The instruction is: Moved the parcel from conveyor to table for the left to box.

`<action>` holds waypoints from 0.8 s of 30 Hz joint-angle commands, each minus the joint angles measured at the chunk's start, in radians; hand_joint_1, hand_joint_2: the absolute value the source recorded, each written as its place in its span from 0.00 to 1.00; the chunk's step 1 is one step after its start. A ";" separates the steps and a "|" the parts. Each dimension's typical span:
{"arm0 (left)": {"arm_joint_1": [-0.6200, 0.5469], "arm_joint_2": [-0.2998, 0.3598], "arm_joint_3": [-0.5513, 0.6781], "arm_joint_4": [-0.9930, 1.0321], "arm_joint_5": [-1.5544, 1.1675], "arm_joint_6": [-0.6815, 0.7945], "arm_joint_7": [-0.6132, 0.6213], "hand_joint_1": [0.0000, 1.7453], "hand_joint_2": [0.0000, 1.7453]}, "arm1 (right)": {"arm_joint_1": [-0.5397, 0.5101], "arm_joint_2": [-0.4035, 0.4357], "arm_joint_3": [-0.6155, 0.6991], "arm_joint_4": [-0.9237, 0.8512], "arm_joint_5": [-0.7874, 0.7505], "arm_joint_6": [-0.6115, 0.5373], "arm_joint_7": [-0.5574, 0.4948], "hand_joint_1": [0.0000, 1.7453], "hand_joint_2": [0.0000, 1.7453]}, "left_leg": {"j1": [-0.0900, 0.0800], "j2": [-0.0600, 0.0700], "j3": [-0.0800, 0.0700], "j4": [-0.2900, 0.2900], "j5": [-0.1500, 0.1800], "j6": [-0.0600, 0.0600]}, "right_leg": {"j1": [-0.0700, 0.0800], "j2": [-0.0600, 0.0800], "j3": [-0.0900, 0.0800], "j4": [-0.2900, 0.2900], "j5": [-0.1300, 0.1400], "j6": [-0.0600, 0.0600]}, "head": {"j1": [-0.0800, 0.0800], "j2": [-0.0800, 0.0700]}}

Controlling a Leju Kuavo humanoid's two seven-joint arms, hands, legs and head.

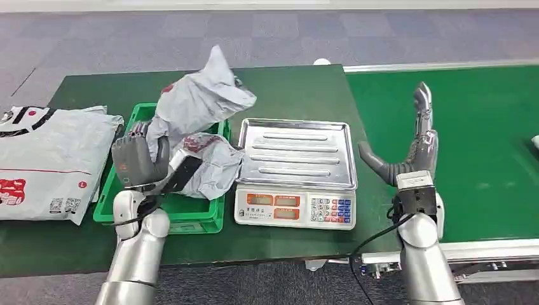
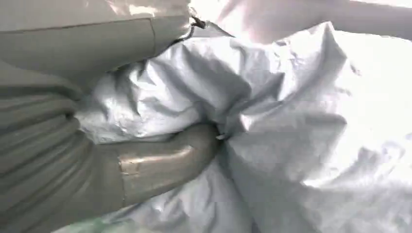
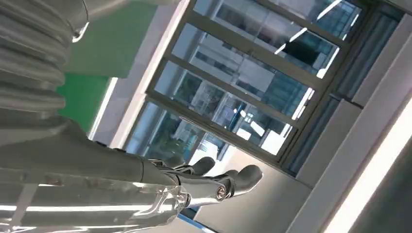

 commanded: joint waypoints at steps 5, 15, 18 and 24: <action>-0.039 0.105 -0.017 0.308 -0.010 -0.205 0.116 1.00 1.00 | 0.023 0.010 -0.035 -0.035 0.034 0.025 0.021 0.00 1.00 | 0.000 0.000 0.004 -0.002 -0.001 0.000 | 0.000 0.000 0.005 -0.002 -0.001 -0.001 | 0.000 0.000; 0.040 0.042 0.024 0.116 0.181 -0.094 0.025 0.00 1.00 | 0.042 0.025 -0.037 -0.051 0.055 0.039 0.026 0.00 1.00 | -0.001 0.000 0.009 -0.002 -0.004 0.000 | -0.001 0.000 0.010 -0.002 -0.003 0.000 | 0.000 0.000; 0.084 -0.003 0.029 -0.041 0.471 -0.083 -0.129 0.00 1.00 | 0.047 0.021 -0.031 -0.046 0.054 0.036 0.026 0.00 1.00 | 0.000 0.001 0.009 -0.002 -0.003 -0.001 | 0.000 0.000 0.010 -0.002 -0.002 -0.001 | 0.000 0.000; 0.136 -0.019 -0.067 -0.233 0.753 -0.002 -0.271 0.00 1.00 | 0.012 0.009 -0.008 -0.004 0.035 0.023 0.025 0.00 1.00 | 0.001 0.002 0.009 -0.001 -0.005 0.000 | 0.001 0.002 0.010 -0.002 -0.003 -0.001 | 0.000 0.000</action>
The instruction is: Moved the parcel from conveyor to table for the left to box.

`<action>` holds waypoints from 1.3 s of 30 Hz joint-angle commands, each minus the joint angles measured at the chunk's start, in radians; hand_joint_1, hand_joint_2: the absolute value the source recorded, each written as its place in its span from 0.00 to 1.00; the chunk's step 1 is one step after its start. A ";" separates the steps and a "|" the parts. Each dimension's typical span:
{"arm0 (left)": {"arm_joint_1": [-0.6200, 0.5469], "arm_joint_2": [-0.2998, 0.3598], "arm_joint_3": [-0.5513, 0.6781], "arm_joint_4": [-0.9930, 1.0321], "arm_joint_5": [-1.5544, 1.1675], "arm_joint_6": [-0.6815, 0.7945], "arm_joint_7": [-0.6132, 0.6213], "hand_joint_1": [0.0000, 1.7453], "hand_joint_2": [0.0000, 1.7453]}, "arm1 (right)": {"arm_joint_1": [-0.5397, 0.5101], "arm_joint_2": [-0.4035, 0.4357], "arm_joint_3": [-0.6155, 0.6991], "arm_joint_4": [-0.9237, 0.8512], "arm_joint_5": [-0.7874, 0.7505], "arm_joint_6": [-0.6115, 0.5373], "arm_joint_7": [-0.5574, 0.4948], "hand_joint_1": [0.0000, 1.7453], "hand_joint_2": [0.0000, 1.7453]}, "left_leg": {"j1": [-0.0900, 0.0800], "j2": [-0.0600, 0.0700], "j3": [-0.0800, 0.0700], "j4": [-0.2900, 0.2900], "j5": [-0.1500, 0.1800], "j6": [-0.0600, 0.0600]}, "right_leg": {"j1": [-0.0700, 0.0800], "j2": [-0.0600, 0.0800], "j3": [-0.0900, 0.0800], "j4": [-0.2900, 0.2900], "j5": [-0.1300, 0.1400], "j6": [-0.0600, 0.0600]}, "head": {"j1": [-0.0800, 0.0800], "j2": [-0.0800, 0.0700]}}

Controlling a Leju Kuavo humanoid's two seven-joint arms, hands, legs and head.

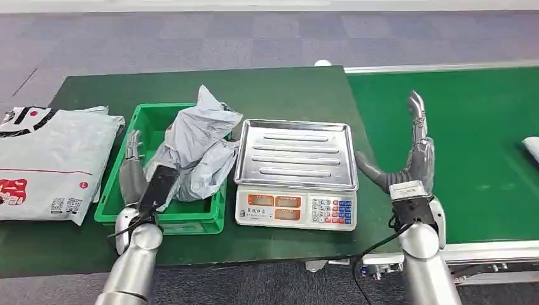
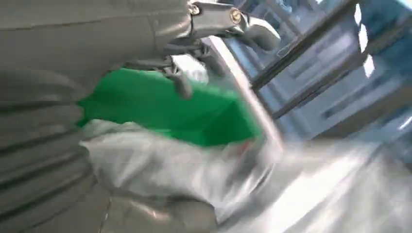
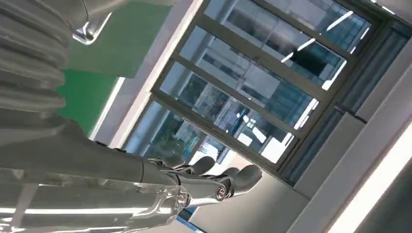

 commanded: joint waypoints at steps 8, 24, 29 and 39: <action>0.041 -0.046 -0.141 -0.225 0.372 0.057 -0.245 0.00 1.00 | -0.076 -0.002 0.026 0.096 -0.024 -0.019 -0.004 0.00 1.00 | 0.000 0.000 0.001 -0.001 -0.002 0.000 | 0.001 0.000 0.002 -0.002 -0.001 -0.001 | 0.000 0.000; 0.006 -0.029 -0.393 -0.113 0.670 -0.373 -0.252 0.00 1.00 | -0.200 -0.021 0.030 0.325 -0.136 -0.026 -0.025 0.00 1.00 | 0.000 0.000 0.002 -0.001 -0.001 0.000 | 0.001 -0.001 0.004 -0.003 0.000 0.000 | 0.000 0.000; 0.006 -0.029 -0.393 -0.113 0.670 -0.373 -0.252 0.00 1.00 | -0.200 -0.021 0.030 0.325 -0.136 -0.026 -0.025 0.00 1.00 | 0.000 -0.001 0.001 0.000 -0.001 0.001 | 0.000 -0.001 0.002 -0.002 -0.001 0.000 | 0.000 0.000; -0.106 -0.010 -0.442 0.120 0.693 -0.642 -0.282 0.00 1.00 | -0.272 0.022 -0.106 0.648 -0.334 -0.005 -0.124 0.00 1.00 | 0.000 0.001 0.002 -0.001 -0.002 0.000 | 0.001 0.001 0.003 -0.002 -0.001 -0.001 | 0.000 0.000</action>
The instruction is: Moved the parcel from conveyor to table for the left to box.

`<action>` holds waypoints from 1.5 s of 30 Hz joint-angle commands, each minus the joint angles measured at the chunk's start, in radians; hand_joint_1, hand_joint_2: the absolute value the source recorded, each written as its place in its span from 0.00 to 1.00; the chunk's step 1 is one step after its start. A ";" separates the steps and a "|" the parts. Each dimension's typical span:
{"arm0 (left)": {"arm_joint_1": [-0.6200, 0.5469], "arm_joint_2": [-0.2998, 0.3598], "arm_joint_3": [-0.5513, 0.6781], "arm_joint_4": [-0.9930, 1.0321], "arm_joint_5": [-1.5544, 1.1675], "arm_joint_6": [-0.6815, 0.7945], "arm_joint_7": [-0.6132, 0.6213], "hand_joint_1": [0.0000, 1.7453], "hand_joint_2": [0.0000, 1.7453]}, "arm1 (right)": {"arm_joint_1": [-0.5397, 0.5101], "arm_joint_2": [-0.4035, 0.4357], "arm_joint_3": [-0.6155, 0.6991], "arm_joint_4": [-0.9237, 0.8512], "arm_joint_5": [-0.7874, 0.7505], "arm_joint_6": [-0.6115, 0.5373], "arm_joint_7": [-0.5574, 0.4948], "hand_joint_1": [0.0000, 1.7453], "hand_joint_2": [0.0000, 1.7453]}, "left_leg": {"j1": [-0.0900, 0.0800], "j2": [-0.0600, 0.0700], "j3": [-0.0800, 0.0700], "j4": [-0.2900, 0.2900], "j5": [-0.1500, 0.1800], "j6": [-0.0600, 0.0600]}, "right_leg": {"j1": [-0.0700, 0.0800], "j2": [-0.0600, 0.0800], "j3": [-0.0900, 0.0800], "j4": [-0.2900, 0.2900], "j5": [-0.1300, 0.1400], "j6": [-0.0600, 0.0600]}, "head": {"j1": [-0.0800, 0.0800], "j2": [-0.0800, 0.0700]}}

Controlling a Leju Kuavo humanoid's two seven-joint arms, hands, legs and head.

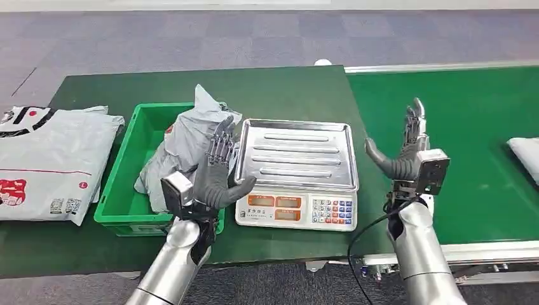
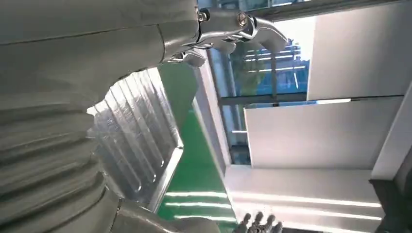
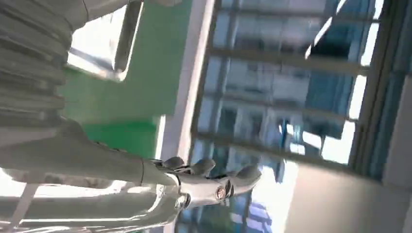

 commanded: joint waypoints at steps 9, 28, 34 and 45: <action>-0.062 0.042 -0.015 0.127 -0.018 -0.040 -0.004 0.00 1.00 | -0.112 0.014 -0.078 0.308 0.087 -0.174 -0.130 0.00 1.00 | 0.001 0.003 0.005 -0.003 0.000 -0.001 | 0.002 0.002 0.005 -0.004 0.001 -0.002 | 0.000 0.000; -0.078 0.039 -0.016 0.178 -0.043 -0.025 -0.004 0.00 1.00 | -0.135 0.011 -0.070 0.340 0.096 -0.174 -0.130 0.00 1.00 | 0.000 0.002 0.002 -0.001 0.000 -0.001 | 0.001 0.001 0.002 -0.001 0.000 -0.001 | 0.000 0.000; -0.093 0.035 -0.027 0.211 -0.086 0.015 -0.004 0.00 1.00 | -0.138 0.006 -0.075 0.359 0.083 -0.144 -0.130 0.00 1.00 | 0.001 0.002 0.003 -0.002 0.000 -0.001 | 0.001 0.001 0.003 -0.002 0.000 -0.002 | 0.000 0.000; -0.111 0.018 -0.027 0.272 -0.107 0.032 -0.001 0.00 1.00 | -0.132 0.001 -0.090 0.370 0.073 -0.126 -0.130 0.00 1.00 | 0.000 0.000 0.003 -0.001 0.000 -0.001 | 0.001 -0.001 0.003 -0.002 0.000 -0.001 | 0.000 0.000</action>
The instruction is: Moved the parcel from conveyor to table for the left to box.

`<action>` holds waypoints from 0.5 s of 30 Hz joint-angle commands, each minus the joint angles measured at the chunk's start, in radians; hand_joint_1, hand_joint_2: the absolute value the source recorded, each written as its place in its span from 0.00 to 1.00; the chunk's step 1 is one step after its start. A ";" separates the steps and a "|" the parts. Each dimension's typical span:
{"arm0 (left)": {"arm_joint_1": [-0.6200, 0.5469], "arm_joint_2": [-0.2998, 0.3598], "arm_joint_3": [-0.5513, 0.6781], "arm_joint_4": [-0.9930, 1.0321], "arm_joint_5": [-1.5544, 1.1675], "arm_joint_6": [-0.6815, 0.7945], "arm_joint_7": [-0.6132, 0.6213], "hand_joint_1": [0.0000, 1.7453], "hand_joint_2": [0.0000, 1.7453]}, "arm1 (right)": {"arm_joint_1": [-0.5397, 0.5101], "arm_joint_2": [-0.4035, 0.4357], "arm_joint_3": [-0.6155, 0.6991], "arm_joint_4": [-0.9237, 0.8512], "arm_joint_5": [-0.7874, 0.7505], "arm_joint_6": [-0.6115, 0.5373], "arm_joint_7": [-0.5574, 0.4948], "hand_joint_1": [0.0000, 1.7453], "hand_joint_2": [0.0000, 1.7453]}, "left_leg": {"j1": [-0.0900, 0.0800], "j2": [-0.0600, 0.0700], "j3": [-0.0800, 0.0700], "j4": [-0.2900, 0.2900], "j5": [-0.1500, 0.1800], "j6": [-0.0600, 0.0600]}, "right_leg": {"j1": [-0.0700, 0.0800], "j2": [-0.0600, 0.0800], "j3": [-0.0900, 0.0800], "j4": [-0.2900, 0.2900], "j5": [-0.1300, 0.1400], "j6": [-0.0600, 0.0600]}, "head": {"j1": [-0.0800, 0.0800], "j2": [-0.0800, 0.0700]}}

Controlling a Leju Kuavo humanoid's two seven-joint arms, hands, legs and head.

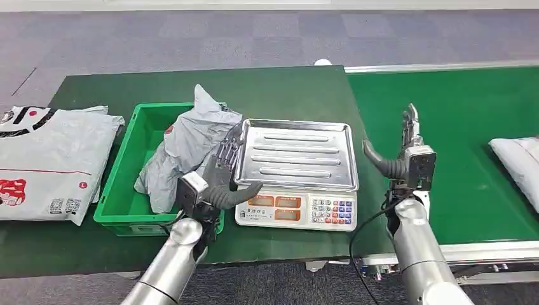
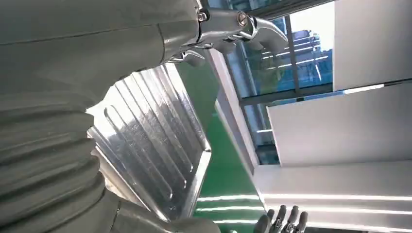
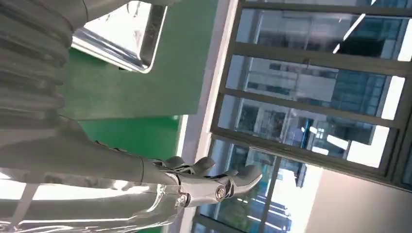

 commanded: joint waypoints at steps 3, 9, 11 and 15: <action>-0.056 -0.001 -0.004 0.120 0.011 0.033 0.009 0.00 1.00 | -0.042 -0.002 -0.038 0.097 0.001 0.000 0.001 0.00 1.00 | 0.001 0.001 0.003 -0.001 0.000 -0.001 | 0.001 -0.001 0.004 -0.002 0.000 -0.002 | 0.000 0.000; -0.048 -0.004 0.000 0.102 0.015 0.070 0.002 0.00 1.00 | -0.033 -0.005 -0.046 0.089 -0.003 -0.001 0.001 0.00 1.00 | 0.000 0.000 0.002 -0.001 0.000 -0.001 | 0.000 -0.001 0.002 -0.001 0.000 -0.001 | 0.000 0.000; -0.047 -0.003 -0.005 0.099 0.019 0.078 0.002 0.00 1.00 | -0.030 -0.006 -0.047 0.086 -0.004 -0.001 0.001 0.00 1.00 | 0.001 0.000 0.001 0.000 0.000 0.000 | 0.001 -0.001 0.002 -0.001 0.000 -0.001 | 0.000 0.000; -0.047 -0.003 -0.005 0.099 0.019 0.078 0.002 0.00 1.00 | -0.030 -0.006 -0.047 0.086 -0.004 -0.001 0.001 0.00 1.00 | 0.001 0.000 0.002 -0.001 0.000 0.000 | 0.001 -0.001 0.002 -0.001 0.000 -0.001 | 0.000 0.000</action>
